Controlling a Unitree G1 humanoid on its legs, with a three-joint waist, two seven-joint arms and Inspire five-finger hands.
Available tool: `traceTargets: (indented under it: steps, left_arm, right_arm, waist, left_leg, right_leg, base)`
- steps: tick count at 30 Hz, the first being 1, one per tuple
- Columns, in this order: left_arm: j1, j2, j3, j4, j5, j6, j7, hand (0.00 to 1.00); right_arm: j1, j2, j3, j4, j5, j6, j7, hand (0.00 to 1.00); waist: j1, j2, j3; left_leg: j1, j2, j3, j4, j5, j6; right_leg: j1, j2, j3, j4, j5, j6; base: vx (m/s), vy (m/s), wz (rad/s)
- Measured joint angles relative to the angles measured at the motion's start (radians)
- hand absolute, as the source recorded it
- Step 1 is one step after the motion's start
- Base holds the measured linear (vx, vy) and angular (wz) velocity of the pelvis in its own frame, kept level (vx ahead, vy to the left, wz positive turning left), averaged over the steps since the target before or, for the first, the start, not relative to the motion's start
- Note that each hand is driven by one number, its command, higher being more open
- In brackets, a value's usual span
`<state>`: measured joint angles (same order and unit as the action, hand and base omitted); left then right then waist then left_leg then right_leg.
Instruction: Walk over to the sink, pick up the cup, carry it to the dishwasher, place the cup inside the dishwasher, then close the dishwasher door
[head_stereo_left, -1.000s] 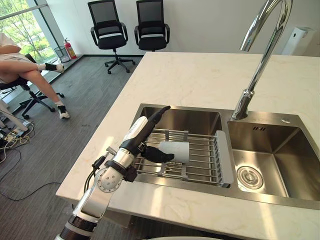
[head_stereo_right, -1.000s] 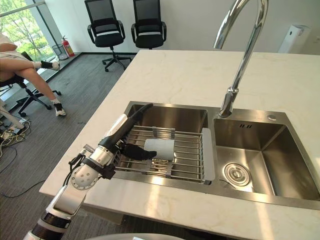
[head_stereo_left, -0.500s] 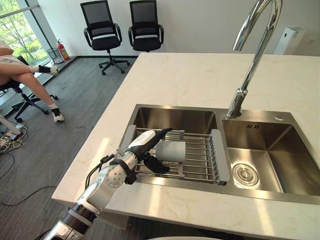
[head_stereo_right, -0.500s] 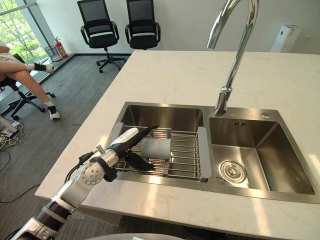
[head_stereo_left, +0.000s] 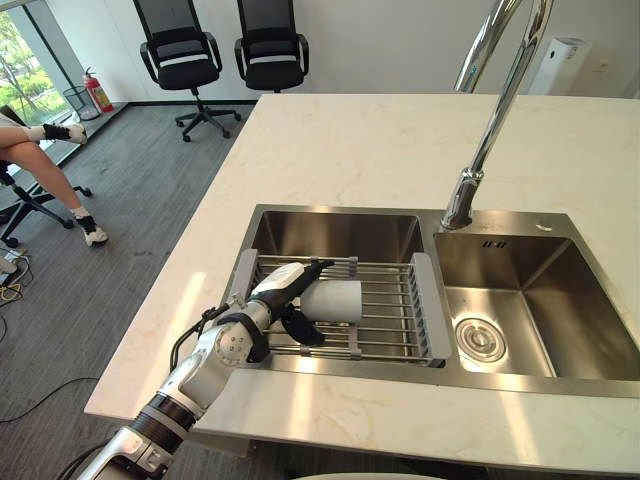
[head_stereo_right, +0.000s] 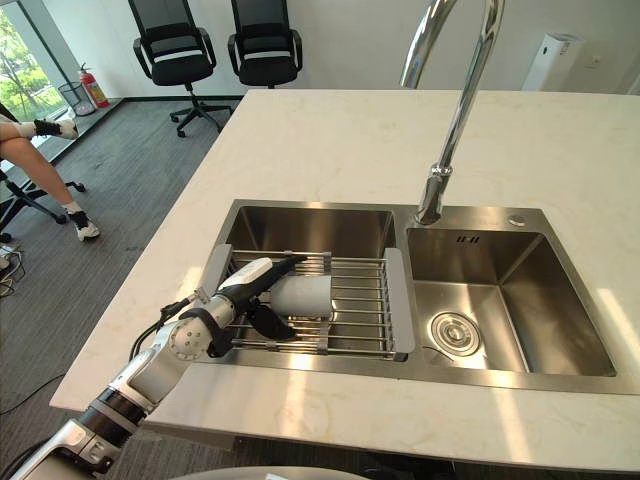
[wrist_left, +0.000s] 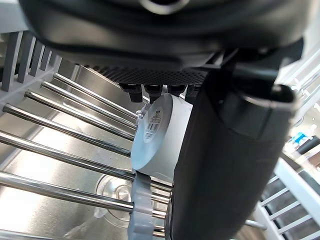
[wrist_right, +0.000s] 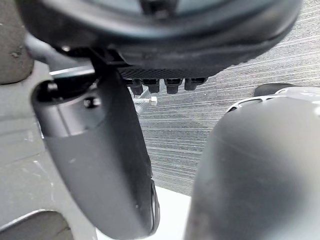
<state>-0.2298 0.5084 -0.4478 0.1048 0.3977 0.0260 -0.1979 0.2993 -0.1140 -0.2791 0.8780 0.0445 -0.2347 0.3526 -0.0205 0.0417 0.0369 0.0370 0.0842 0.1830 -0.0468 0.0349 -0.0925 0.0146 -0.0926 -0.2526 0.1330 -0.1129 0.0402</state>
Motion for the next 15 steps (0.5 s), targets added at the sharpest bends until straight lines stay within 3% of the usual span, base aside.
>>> traceTargets:
  steps: [1,2,10,15]
  left_arm:
    - [-0.004,-0.001,0.000,0.004,0.008,0.000,0.000,1.00]
    - [-0.017,-0.001,-0.004,0.015,0.020,0.000,-0.004,0.00]
    - [-0.116,0.004,-0.064,0.049,0.076,0.012,-0.049,0.00]
    - [-0.152,0.005,-0.098,0.067,0.069,0.041,-0.040,0.00]
  right_arm:
    - [0.000,0.000,0.000,-0.003,0.000,0.003,0.000,1.00]
    - [-0.001,0.000,0.000,-0.005,0.000,0.007,0.001,1.00]
    - [0.005,-0.001,0.014,-0.035,0.000,0.041,0.003,1.00]
    - [0.008,-0.002,0.031,-0.047,-0.004,0.050,0.002,1.00]
  waist:
    - [0.000,0.000,0.001]
    - [0.000,0.000,0.003]
    - [-0.002,-0.001,0.024]
    - [-0.025,-0.002,0.026]
  left_leg:
    - [0.000,0.000,0.000,0.000,0.000,0.000]
    - [0.000,0.001,0.001,0.001,0.000,-0.002]
    - [0.001,0.000,0.002,0.002,0.001,-0.011]
    - [0.005,-0.001,0.002,-0.001,0.000,-0.011]
  right_leg:
    - [0.000,0.000,0.000,0.000,0.000,0.000]
    - [0.000,0.000,0.000,0.002,0.000,0.000]
    - [-0.004,-0.004,-0.002,0.009,-0.003,0.000]
    - [0.000,-0.004,-0.001,0.008,-0.003,0.000]
  base:
    - [0.00,0.000,0.00]
    - [0.00,0.000,0.00]
    - [-0.02,0.001,0.00]
    - [0.01,-0.001,0.00]
